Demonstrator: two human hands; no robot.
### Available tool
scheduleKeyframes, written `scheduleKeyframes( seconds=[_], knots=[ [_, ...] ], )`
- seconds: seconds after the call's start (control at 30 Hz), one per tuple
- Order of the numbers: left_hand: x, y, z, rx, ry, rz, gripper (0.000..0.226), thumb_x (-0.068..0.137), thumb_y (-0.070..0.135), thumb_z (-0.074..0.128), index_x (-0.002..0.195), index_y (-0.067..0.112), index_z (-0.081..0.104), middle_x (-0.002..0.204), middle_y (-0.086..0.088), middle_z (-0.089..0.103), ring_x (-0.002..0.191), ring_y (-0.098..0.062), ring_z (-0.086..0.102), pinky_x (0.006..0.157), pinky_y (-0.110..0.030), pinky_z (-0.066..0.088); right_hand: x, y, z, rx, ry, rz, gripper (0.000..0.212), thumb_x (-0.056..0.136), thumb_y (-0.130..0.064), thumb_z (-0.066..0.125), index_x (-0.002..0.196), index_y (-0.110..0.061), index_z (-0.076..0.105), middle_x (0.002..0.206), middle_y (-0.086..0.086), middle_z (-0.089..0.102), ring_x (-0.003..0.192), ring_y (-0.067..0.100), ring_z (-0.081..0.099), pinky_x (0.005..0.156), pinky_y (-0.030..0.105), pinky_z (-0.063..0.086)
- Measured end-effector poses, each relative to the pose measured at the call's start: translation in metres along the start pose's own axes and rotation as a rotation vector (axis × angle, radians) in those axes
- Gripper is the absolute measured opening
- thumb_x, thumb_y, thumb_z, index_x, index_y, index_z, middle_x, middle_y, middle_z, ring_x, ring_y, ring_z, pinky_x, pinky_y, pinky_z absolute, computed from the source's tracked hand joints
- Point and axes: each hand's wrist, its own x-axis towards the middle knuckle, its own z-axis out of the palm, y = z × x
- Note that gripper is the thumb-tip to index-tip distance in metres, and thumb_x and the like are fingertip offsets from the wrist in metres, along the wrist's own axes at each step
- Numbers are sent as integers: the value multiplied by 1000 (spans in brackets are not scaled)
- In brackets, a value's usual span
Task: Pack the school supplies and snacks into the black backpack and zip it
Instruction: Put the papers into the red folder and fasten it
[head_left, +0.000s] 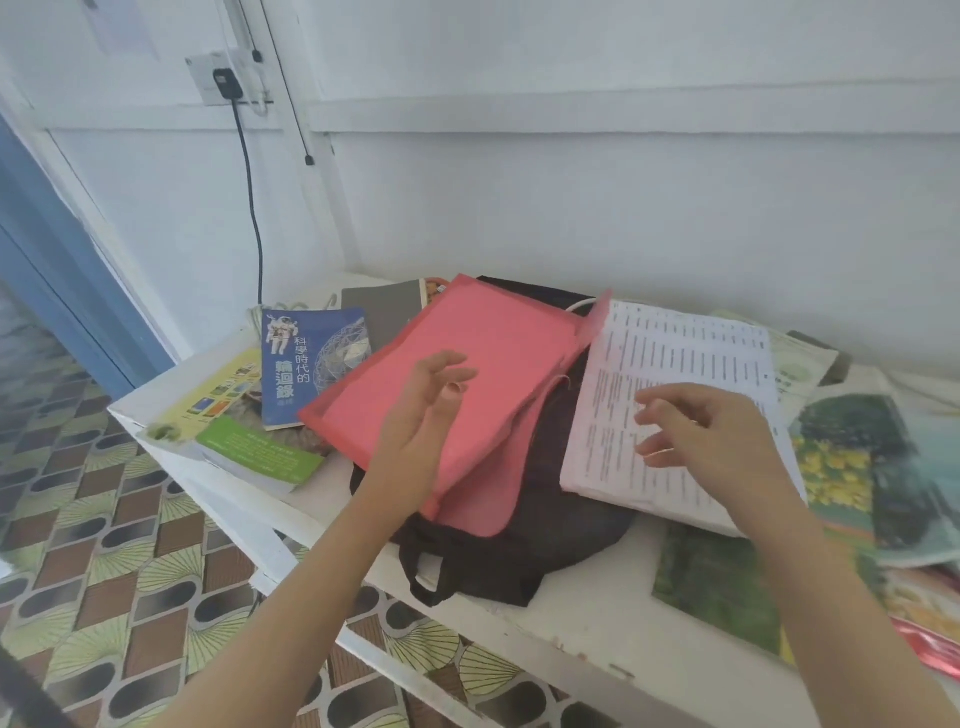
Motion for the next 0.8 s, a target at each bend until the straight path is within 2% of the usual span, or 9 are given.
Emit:
scheduleKeyframes(
  seconds=[0.1,0.17,0.23,0.37,0.47,0.53,0.63,0.7,0.8],
  knots=[
    [-7,31,18,267,-9,227,39,87,45,44,120,25,50,121,14,57,117,-2,49,102,-26,37,5,14,-18,-123,98,45,17,92,-17,53,102,-19,67,105,0,68,84,14,67,78,31,55],
    [-13,47,35,595,-1,453,38,87,36,47,119,18,55,119,6,59,116,-10,49,107,-37,31,8,24,-28,-358,106,93,24,94,-24,51,113,-20,64,121,-1,62,108,18,58,92,29,43],
    [-14,38,55,885,-61,580,36,84,33,51,113,14,60,115,0,62,114,-20,51,109,-47,26,11,35,-34,-539,74,177,32,94,-27,49,125,-21,57,133,2,54,119,23,51,93,31,39],
    [-17,7,78,1158,-257,419,41,81,35,61,117,16,60,122,-8,61,120,-27,51,109,-53,14,12,47,-37,-724,-7,366,44,93,-32,47,136,-26,45,143,11,41,127,32,41,96,36,41],
    [-19,-14,81,1221,-375,217,53,93,45,41,141,21,36,148,-12,34,141,-28,21,111,-53,-6,12,52,-36,-754,5,394,44,93,-34,46,136,-27,42,142,16,38,127,36,37,97,39,39],
    [-20,-22,81,1202,-397,151,56,96,49,29,146,25,24,154,-9,21,144,-24,8,110,-53,-12,14,56,-38,-726,15,388,48,91,-34,48,139,-29,38,142,17,38,126,37,38,95,40,40],
    [-20,-30,80,1112,-402,89,62,91,53,15,146,27,25,154,-8,22,144,-22,8,112,-51,-11,17,53,-48,-541,68,356,45,93,-29,50,137,-29,41,141,11,41,118,31,47,79,33,42],
    [-19,-33,78,1072,-410,46,58,93,48,19,146,27,26,153,-6,24,144,-20,9,112,-48,-10,18,49,-56,-330,45,337,33,96,-29,51,128,-24,49,132,3,48,110,24,50,71,26,38],
    [-19,-34,76,994,-442,3,49,100,39,27,146,24,26,153,-2,25,144,-17,9,113,-45,-9,20,46,-65,-16,-34,390,17,97,-27,50,112,-24,55,117,0,57,90,18,59,60,29,46]
  ],
)
